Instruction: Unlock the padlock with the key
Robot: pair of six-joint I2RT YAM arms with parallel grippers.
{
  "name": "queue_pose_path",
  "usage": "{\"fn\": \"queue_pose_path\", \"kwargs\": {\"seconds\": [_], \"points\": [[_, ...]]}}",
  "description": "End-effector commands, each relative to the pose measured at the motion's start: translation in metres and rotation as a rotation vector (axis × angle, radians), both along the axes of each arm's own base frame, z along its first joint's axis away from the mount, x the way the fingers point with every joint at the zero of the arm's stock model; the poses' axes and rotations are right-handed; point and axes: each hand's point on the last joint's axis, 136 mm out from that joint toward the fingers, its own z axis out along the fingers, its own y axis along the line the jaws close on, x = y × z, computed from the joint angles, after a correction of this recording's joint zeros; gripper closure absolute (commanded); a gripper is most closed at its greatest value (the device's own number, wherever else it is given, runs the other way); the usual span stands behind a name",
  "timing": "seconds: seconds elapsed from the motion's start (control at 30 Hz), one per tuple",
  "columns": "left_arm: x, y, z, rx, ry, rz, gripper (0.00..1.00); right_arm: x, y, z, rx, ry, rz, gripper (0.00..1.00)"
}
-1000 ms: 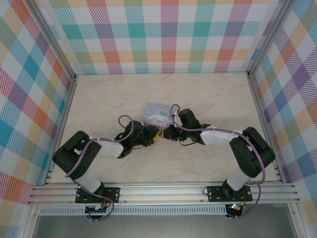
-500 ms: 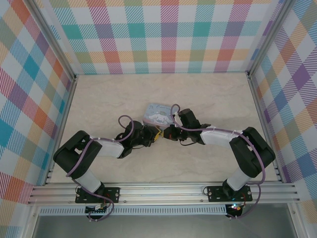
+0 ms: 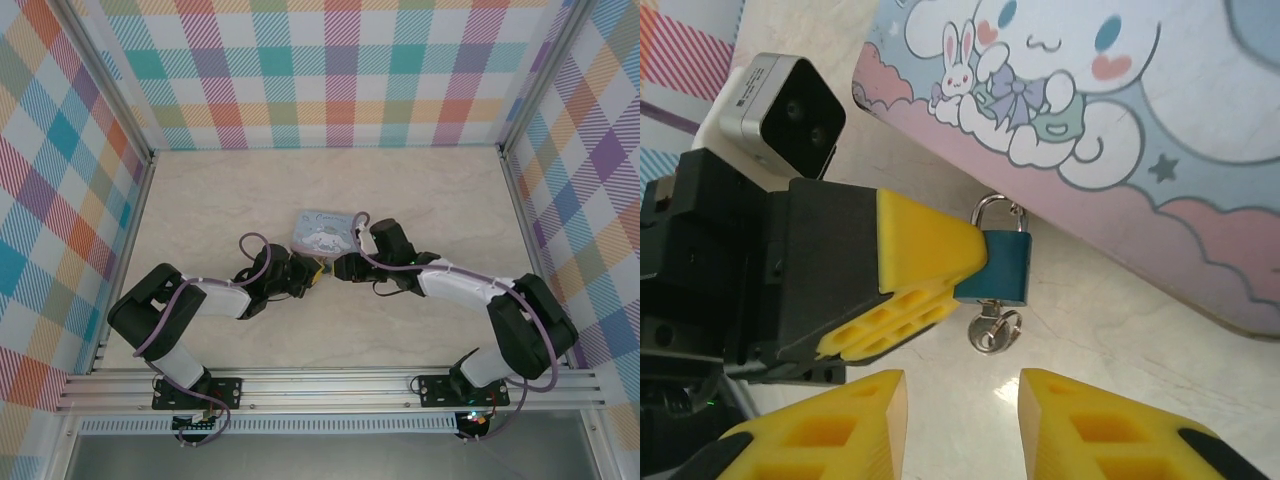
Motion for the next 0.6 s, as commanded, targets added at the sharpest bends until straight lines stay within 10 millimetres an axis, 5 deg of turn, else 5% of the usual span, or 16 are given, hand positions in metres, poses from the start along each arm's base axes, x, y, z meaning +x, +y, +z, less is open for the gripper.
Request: {"fn": "queue_pose_path", "kwargs": {"seconds": [0.0,0.2,0.3,0.57], "points": [[0.006,-0.008,0.022,-0.023,-0.062,-0.007,1.00,-0.003,-0.017,0.001,-0.113,-0.158,0.068,0.65],[0.006,-0.008,0.024,-0.027,-0.059,-0.008,1.00,-0.010,-0.025,0.035,-0.308,-0.638,0.186,0.62],[0.006,-0.008,0.025,-0.027,-0.063,-0.006,1.00,-0.014,-0.026,0.048,-0.409,-0.829,0.250,0.52],[0.006,-0.007,0.028,-0.035,-0.064,-0.002,1.00,-0.022,-0.021,0.044,-0.686,-1.093,0.420,0.30]]}}
